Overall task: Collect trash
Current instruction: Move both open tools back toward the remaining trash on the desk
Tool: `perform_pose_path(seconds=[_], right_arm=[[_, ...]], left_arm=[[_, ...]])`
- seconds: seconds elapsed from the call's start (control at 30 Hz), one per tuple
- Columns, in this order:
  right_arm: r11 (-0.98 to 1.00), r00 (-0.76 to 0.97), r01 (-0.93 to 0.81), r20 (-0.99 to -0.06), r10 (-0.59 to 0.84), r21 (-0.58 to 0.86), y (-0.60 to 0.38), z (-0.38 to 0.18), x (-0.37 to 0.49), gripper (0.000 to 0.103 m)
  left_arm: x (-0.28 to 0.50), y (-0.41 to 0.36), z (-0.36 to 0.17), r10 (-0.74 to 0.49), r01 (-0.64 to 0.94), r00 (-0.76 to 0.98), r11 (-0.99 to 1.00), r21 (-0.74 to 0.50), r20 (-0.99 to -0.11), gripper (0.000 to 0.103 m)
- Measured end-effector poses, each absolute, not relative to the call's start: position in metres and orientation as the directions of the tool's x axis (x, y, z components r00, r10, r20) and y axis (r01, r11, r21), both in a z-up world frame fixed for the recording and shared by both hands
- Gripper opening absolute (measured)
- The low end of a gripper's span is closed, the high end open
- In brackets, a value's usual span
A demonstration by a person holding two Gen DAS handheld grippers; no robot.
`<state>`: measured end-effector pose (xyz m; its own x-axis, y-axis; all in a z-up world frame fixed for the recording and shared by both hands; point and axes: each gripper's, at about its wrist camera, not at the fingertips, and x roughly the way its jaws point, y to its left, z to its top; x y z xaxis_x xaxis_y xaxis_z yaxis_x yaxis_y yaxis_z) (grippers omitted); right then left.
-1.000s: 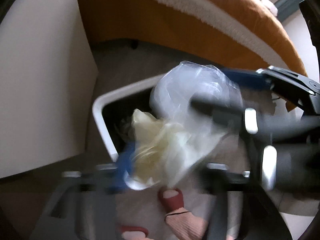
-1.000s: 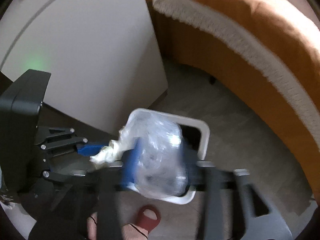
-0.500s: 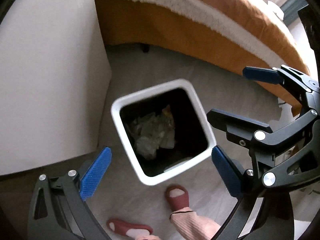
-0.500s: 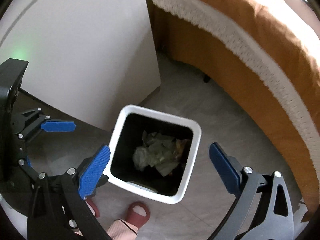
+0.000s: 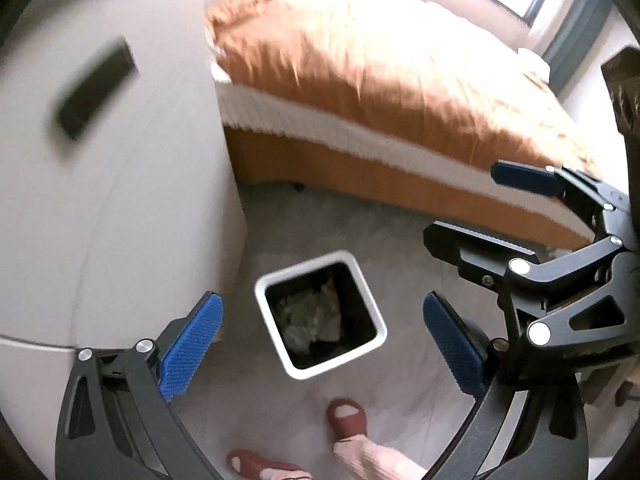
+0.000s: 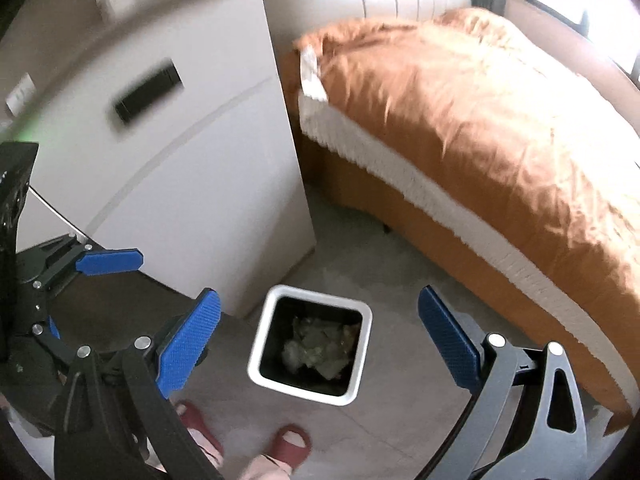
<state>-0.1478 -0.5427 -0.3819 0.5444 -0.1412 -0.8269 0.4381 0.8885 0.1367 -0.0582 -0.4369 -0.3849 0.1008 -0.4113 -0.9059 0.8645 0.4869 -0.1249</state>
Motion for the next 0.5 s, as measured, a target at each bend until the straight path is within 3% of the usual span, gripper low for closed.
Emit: perform_pose_path(seconds=[0.23,0.5], right_arm=[[0.909,0.641,0.405,-0.739,-0.206,0.099,-0.525,-0.295,-0.16,0.098],[0.944,0.761,0.298,-0.632,-0.147,0.14,-0.497,-0.212,-0.164,0.098]], left_arm=[[-0.058,-0.41,-0.304,-0.434,0.825,0.203,0.559,-0.086,-0.878,0.098],[-0.069,-0.371,-0.217,-0.48,0.782,0.38,0.623,-0.002,-0.791,0.098]])
